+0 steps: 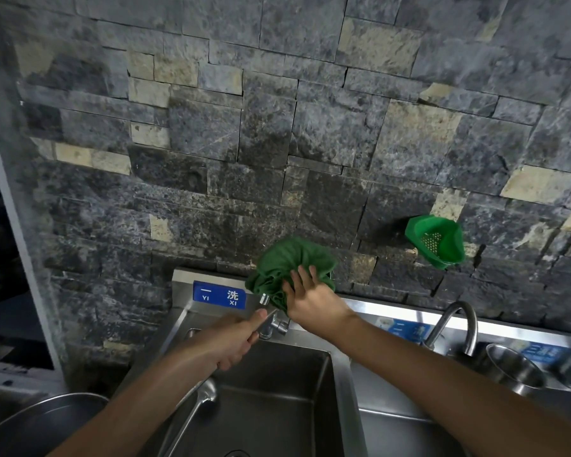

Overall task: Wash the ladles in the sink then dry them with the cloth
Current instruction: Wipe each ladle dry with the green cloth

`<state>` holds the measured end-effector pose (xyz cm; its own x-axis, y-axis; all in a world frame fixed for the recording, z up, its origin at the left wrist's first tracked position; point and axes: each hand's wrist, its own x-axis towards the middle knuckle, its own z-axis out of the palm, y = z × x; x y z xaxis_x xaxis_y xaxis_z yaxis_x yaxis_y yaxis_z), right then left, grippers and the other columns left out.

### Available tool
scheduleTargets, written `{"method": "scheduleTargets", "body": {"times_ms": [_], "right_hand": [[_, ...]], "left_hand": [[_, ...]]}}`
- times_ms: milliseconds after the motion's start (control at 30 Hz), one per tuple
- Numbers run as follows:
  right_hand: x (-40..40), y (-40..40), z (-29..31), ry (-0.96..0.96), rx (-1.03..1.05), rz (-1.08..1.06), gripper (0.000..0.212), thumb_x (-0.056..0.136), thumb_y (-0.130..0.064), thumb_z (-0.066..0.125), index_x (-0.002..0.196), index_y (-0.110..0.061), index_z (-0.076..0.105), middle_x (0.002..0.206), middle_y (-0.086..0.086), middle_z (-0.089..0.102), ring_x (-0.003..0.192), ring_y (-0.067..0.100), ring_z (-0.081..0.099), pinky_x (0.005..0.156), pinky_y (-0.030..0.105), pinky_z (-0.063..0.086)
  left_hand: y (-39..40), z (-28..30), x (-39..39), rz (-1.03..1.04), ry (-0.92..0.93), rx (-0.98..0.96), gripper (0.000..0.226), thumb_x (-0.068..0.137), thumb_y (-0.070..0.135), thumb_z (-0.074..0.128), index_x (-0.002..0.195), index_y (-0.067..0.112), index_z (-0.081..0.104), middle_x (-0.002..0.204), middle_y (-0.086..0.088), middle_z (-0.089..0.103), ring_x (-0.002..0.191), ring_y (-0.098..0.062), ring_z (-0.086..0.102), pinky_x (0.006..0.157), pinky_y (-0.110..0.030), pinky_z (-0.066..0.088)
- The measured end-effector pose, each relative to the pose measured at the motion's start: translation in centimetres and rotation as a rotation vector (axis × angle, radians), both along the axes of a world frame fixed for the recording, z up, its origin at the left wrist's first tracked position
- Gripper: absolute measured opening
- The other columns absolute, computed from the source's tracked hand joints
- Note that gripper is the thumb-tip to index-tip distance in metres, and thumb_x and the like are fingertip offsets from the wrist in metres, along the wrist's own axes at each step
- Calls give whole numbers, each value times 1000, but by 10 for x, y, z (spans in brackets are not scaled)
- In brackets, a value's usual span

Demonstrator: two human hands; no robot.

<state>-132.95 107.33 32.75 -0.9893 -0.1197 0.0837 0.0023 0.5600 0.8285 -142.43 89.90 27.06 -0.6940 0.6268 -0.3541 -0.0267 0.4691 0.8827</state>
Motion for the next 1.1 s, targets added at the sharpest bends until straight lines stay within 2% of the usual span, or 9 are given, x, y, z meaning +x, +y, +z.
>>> {"method": "scheduleTargets", "body": {"times_ms": [67, 200, 367, 600, 700, 833, 933, 1033, 1100], "right_hand": [[4, 3, 1, 7, 17, 107, 30, 84, -25, 72, 110, -13, 79, 102, 12, 79, 99, 30, 76, 87, 41, 62], [5, 9, 10, 69, -73, 203, 10, 64, -22, 84, 71, -19, 77, 62, -3, 71, 61, 16, 70, 58, 23, 57], [13, 16, 9, 94, -118, 373, 22, 52, -16, 88, 58, -22, 68, 51, -5, 61, 45, 15, 61, 43, 20, 49], [23, 38, -3, 37, -264, 486, 19, 78, -42, 77, 79, -24, 72, 65, -5, 65, 56, 18, 63, 46, 25, 49], [32, 55, -15, 96, -258, 565, 3, 86, -23, 72, 84, -25, 70, 75, -4, 65, 66, 17, 63, 55, 28, 51], [41, 78, -37, 56, -282, 532, 36, 83, -37, 75, 116, -25, 66, 115, 2, 69, 109, 22, 67, 75, 31, 58], [45, 83, -41, 0, -343, 355, 74, 75, -59, 70, 141, -32, 49, 156, 5, 44, 142, 22, 43, 94, 35, 52], [45, 76, -37, 53, -482, 331, 71, 83, -63, 55, 148, -40, 42, 172, 0, 8, 158, 27, 10, 120, 46, 27], [40, 64, -40, 198, -705, 373, 59, 88, -57, 60, 143, -36, 52, 172, -4, 7, 158, 28, 10, 113, 44, 41]], "left_hand": [[-1, -1, 3, 7, -41, 16, 63, 79, 80, 48, 52, 23, 55, 43, 10, 36, 32, -7, 27, 36, -15, 20], [1, -1, 9, 7, -84, 39, 56, 84, 74, 48, 63, 23, 51, 43, 10, 34, 33, -7, 27, 36, -15, 19], [2, 0, 16, -22, -133, 27, 55, 87, 72, 48, 67, 21, 50, 44, 10, 32, 35, -7, 24, 37, -17, 17], [4, -15, 34, -16, -31, -39, 58, 90, 72, 42, 58, 23, 43, 44, 10, 31, 34, -8, 23, 38, -18, 15], [-2, -24, 36, 2, -70, -60, 58, 93, 68, 39, 57, 24, 37, 45, 9, 28, 35, -7, 21, 37, -18, 13], [-7, -30, 38, 12, -79, -101, 62, 94, 67, 38, 52, 22, 36, 42, 9, 30, 31, -7, 23, 37, -12, 15], [-11, -34, 40, 8, -50, -85, 60, 94, 68, 37, 55, 22, 38, 44, 8, 31, 32, -7, 24, 36, -15, 16], [-16, -33, 43, -4, -46, -34, 61, 95, 67, 37, 53, 23, 32, 46, 7, 26, 35, -9, 20, 39, -16, 13], [-16, -30, 46, -17, -85, 9, 63, 95, 67, 37, 51, 23, 31, 46, 7, 25, 35, -10, 20, 40, -16, 13]]}}
